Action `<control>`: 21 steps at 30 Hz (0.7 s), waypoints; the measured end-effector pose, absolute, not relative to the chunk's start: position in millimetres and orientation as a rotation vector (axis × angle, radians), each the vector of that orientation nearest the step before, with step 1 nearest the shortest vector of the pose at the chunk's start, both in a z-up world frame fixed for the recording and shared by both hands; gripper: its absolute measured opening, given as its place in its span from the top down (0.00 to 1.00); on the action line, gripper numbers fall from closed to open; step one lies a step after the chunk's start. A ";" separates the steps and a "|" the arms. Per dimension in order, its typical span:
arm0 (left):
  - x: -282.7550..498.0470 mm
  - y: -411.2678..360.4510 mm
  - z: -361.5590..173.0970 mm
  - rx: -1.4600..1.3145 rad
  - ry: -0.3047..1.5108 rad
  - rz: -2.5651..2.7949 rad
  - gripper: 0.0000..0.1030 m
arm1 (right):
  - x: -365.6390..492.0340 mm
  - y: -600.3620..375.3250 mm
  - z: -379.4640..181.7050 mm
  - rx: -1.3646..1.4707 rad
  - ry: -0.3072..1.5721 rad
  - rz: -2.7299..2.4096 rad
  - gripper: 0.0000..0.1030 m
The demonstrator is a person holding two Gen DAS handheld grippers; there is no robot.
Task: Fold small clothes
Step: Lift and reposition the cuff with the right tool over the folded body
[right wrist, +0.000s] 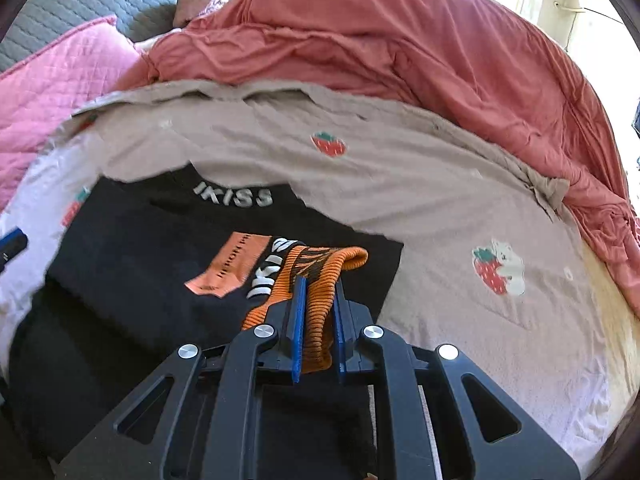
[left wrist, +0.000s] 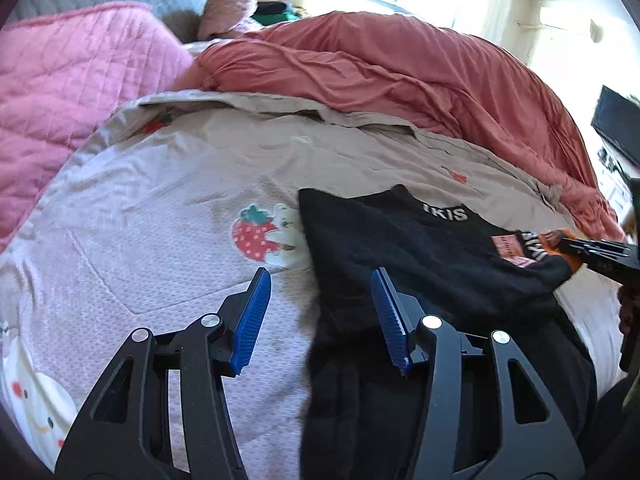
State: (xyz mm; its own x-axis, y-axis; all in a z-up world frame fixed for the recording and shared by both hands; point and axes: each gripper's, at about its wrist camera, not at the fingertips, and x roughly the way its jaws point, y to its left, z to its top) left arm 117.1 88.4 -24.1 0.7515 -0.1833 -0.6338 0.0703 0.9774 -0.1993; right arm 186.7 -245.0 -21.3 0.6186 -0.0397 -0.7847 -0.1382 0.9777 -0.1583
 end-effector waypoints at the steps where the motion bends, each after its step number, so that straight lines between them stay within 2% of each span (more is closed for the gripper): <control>1: 115.6 83.8 -23.2 -0.151 0.705 -0.143 0.57 | 186.9 -245.0 -26.7 -0.216 0.908 0.060 0.89; 13: 111.7 46.8 -20.9 -0.099 0.770 -0.168 0.57 | 178.9 -268.4 -70.5 -0.082 0.964 0.090 0.89; 16: 125.0 34.4 -21.4 -0.107 0.803 -0.170 0.57 | 182.1 -285.6 -79.1 0.087 1.026 0.136 0.77; 21: 151.3 7.7 -25.7 -0.034 0.861 -0.145 0.57 | 183.8 -310.8 -74.5 0.296 1.011 0.183 0.74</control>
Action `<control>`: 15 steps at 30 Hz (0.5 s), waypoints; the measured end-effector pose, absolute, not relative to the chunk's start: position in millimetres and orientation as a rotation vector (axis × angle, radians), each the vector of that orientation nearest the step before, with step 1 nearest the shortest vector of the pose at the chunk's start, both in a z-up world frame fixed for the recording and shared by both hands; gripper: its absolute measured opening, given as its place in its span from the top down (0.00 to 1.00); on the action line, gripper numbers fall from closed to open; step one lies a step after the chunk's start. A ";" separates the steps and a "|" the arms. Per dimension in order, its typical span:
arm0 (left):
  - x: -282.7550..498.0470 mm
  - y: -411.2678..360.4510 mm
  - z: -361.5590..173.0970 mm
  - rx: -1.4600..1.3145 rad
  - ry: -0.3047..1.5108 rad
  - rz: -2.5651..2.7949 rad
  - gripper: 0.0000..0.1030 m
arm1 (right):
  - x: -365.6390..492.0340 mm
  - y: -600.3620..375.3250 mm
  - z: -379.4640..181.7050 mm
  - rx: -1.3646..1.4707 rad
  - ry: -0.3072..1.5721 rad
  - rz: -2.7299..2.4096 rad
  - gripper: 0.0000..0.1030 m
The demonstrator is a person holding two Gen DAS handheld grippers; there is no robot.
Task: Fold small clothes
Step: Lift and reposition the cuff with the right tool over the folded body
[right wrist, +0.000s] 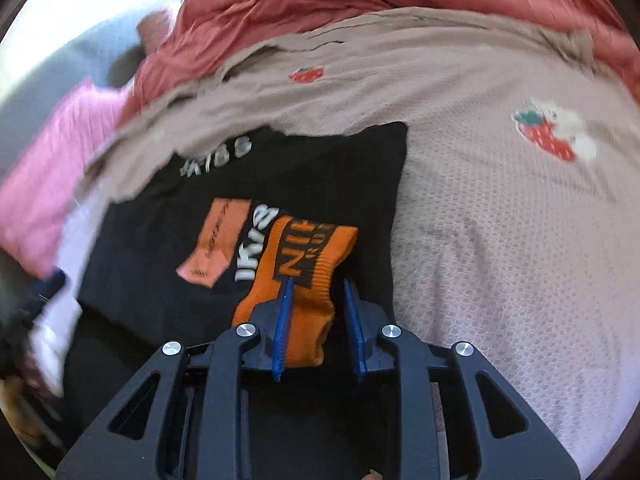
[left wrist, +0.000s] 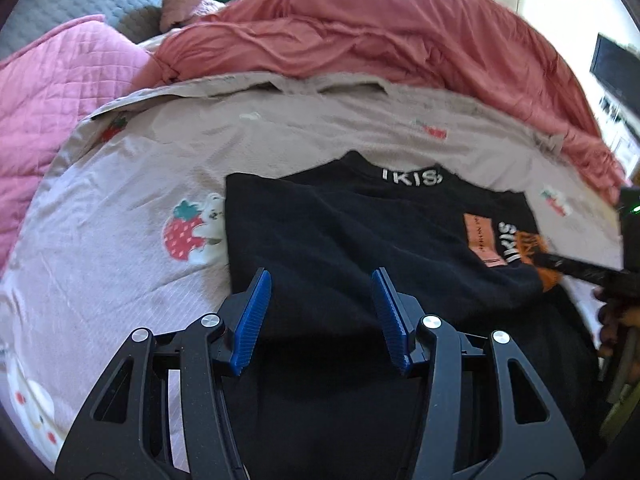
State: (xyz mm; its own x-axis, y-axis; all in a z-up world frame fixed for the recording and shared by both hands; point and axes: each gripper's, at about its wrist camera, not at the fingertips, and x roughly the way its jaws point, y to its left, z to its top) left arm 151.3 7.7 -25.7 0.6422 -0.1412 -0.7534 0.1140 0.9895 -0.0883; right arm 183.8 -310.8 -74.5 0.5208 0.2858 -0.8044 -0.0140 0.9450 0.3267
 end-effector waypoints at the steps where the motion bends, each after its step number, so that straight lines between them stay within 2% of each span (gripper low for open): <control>1: 160.2 2.8 -28.0 -0.026 0.873 -0.137 0.57 | 185.3 -311.1 -73.6 0.295 1.007 0.186 0.74; 8: 188.7 -13.9 -60.6 0.061 0.991 -0.102 0.54 | 203.2 -307.3 -82.2 0.274 0.999 0.191 0.68; 9: 187.8 -14.1 -63.1 0.063 0.990 -0.097 0.54 | 203.6 -304.3 -83.0 0.247 0.997 0.195 0.73; 10: 186.1 -14.3 -63.0 0.061 0.980 -0.093 0.53 | 203.4 -302.4 -81.0 0.217 0.987 0.192 0.90; 11: 184.6 -14.2 -61.9 0.060 0.973 -0.091 0.53 | 203.0 -302.6 -78.4 0.204 0.976 0.194 0.94; 15: 179.1 -16.6 -49.4 0.049 0.908 -0.100 0.52 | 199.7 -300.4 -50.8 0.142 0.891 0.174 0.95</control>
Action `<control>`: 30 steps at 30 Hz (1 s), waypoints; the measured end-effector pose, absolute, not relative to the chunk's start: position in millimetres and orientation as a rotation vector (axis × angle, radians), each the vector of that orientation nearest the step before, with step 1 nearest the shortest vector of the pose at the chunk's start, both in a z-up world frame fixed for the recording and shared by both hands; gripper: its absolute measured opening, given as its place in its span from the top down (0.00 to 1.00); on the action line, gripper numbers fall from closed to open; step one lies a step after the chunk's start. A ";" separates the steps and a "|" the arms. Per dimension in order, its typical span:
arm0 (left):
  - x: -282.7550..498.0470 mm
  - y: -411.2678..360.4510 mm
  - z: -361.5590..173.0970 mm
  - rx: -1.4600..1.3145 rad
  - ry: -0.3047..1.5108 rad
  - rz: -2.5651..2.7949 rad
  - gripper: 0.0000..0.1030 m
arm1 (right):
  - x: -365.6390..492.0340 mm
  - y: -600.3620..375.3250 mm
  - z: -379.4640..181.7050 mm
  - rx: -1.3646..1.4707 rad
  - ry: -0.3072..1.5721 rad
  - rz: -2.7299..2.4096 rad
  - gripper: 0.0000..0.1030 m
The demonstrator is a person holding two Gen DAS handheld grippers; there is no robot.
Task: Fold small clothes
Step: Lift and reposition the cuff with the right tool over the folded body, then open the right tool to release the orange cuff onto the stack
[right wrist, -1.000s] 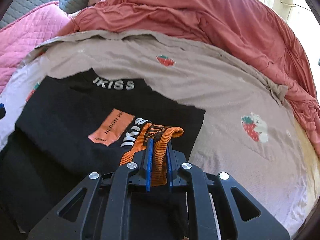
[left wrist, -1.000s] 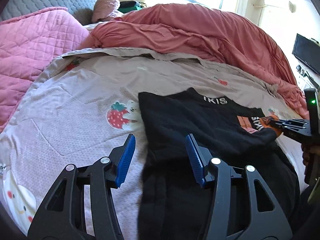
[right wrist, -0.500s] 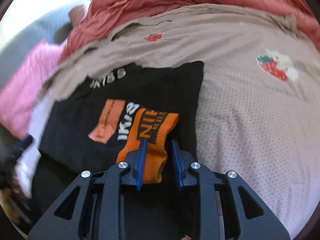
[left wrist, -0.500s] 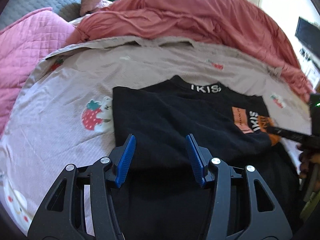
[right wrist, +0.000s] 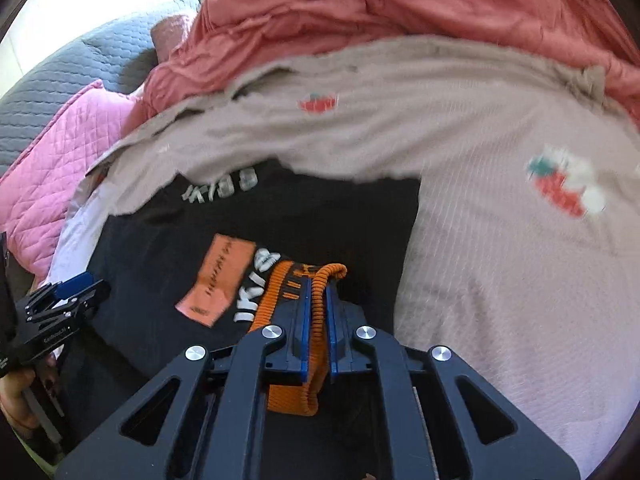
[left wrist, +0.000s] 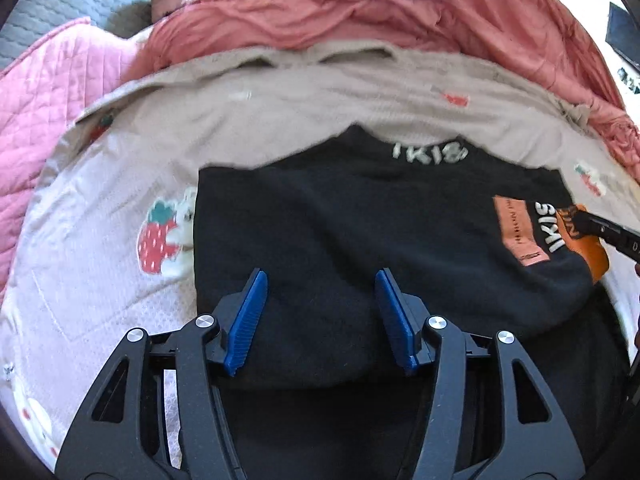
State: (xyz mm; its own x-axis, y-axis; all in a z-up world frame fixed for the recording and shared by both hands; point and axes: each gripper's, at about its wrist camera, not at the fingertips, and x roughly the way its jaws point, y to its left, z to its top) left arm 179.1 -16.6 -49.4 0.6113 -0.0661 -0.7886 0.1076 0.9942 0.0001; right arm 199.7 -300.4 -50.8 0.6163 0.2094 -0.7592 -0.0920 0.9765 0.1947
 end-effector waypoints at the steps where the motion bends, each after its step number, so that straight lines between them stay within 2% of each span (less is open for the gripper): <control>1: 177.9 -20.1 -45.9 0.058 0.884 -0.112 0.51 | 200.2 -299.0 -47.7 0.119 0.877 0.165 0.95; 5: 184.4 -32.8 -53.4 0.097 0.917 -0.129 0.48 | 202.2 -293.1 -48.8 0.012 0.889 0.109 0.95; 7: 189.5 -34.9 -63.8 0.100 0.959 -0.119 0.47 | 207.3 -293.8 -63.6 -0.015 0.956 0.077 0.94; 15: 187.6 -34.6 -67.0 0.091 0.970 -0.116 0.46 | 207.6 -302.9 -75.1 0.042 1.008 0.043 0.91; 18: 186.1 -34.0 -66.5 0.095 0.975 -0.114 0.44 | 203.4 -306.7 -70.9 0.035 1.007 -0.009 0.65; 30: 178.0 -32.3 -59.2 0.100 0.979 -0.092 0.41 | 178.2 -285.9 -37.3 -0.008 0.916 0.132 0.64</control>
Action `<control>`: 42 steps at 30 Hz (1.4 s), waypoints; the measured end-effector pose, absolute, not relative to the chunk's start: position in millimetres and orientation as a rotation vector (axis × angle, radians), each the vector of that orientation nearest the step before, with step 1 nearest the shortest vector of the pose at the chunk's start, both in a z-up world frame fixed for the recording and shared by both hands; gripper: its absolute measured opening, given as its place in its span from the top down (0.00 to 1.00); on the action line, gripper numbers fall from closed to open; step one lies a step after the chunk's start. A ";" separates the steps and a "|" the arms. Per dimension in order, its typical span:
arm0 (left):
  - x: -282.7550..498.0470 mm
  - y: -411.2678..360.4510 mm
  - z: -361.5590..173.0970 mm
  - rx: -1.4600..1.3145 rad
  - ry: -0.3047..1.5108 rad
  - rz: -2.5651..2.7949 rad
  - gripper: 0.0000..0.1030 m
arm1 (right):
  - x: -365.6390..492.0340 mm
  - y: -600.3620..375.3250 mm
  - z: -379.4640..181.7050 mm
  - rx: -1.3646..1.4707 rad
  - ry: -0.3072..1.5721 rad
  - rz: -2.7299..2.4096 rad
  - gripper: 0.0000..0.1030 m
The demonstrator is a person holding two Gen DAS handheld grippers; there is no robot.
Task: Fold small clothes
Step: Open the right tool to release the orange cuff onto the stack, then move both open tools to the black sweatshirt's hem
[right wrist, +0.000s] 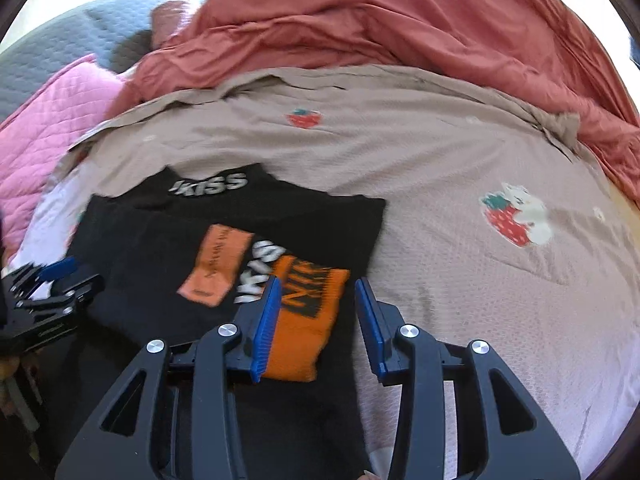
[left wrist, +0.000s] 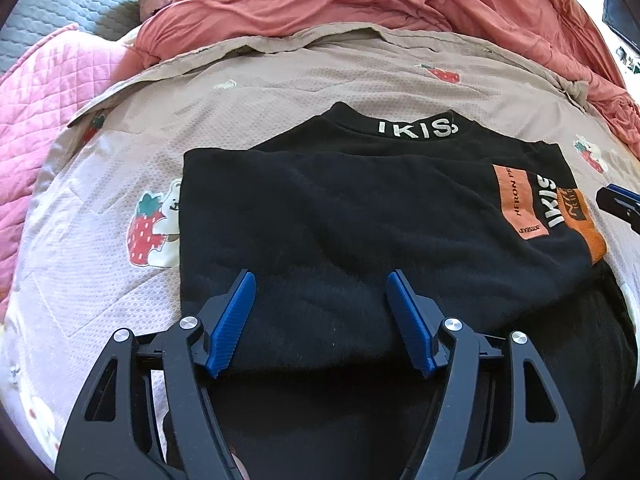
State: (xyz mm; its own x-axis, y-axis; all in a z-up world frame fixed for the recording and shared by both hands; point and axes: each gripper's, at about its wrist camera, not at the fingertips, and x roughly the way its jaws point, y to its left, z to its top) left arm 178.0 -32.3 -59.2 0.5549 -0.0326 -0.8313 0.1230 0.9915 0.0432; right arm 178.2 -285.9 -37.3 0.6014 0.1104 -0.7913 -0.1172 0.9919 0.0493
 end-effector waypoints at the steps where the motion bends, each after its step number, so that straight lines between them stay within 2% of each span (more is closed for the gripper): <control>1: 176.2 -32.4 -57.7 0.101 0.978 -0.088 0.41 | 175.7 -280.2 -36.2 -0.027 0.909 0.151 0.64; 10: 167.0 -32.5 -54.1 0.105 0.978 -0.078 0.41 | 172.0 -256.7 -40.6 -0.041 0.929 0.252 0.64; 17: 166.2 -31.7 -58.2 0.103 0.985 -0.073 0.41 | 174.5 -260.6 -69.7 -0.061 1.066 0.213 0.62; 29: 165.0 -30.3 -60.6 0.094 0.986 -0.071 0.39 | 176.5 -262.4 -76.7 -0.036 1.078 0.211 0.58; 37: 161.4 -29.8 -55.6 0.089 0.988 -0.057 0.36 | 174.7 -257.5 -70.9 -0.017 1.064 0.229 0.41; 42: 158.2 -28.3 -51.2 0.086 0.990 -0.049 0.29 | 173.2 -264.4 -59.7 0.055 1.026 0.236 0.27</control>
State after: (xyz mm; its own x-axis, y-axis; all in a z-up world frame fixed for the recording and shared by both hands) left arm 158.2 -28.3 -51.2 0.5481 -0.0025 -0.8364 0.0808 0.9955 0.0500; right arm 173.2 -264.4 -59.7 0.4952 0.2206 -0.8403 -0.1688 0.9732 0.1561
